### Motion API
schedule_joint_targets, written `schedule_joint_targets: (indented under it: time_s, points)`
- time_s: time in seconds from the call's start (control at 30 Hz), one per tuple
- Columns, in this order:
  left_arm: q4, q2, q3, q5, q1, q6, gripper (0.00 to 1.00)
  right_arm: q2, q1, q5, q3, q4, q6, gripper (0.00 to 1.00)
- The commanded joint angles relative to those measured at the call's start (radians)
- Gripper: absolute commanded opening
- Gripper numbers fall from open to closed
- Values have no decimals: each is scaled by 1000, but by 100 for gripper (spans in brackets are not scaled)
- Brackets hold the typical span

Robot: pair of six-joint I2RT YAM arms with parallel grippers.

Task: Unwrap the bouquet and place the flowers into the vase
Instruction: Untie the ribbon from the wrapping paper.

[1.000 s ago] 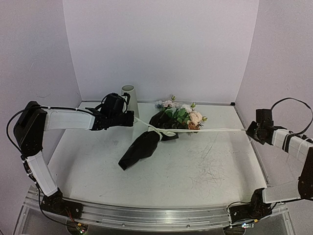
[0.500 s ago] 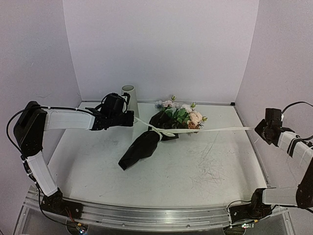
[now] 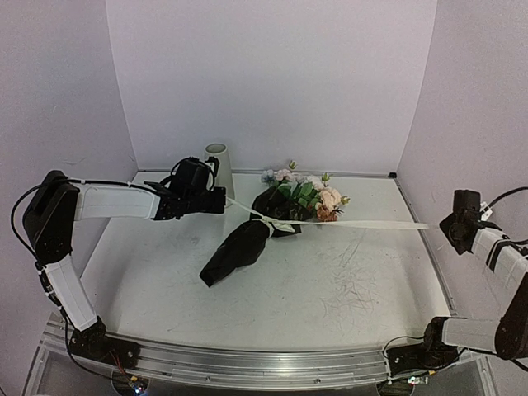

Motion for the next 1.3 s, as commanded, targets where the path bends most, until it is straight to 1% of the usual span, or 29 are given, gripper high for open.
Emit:
schedule_joint_targets:
  time_s: [0.0,0.13,0.47,0.6,1.0,1.13,1.27]
  points:
    - [17,-43,-12,-23,8,7,0,-46,-20,70,-20,-45,75,0]
    - [17,-43,-15,-23,8,4,0,-79,-29,102,-41,-57,130,0]
    - [17,-42,-16,-20,8,3,0,-131,-33,130,-60,-84,159,0]
    - [17,-53,-22,-43,8,2,0,-150,-34,136,-71,-86,175,0]
    - [22,-226,-81,-268,8,-8,0,-106,-34,93,-62,-87,157,0]
    - [41,-322,-115,-404,8,0,0,-96,-34,65,-56,-75,130,2]
    - [80,-401,-148,-532,9,48,0,-70,-34,13,-47,-53,84,2]
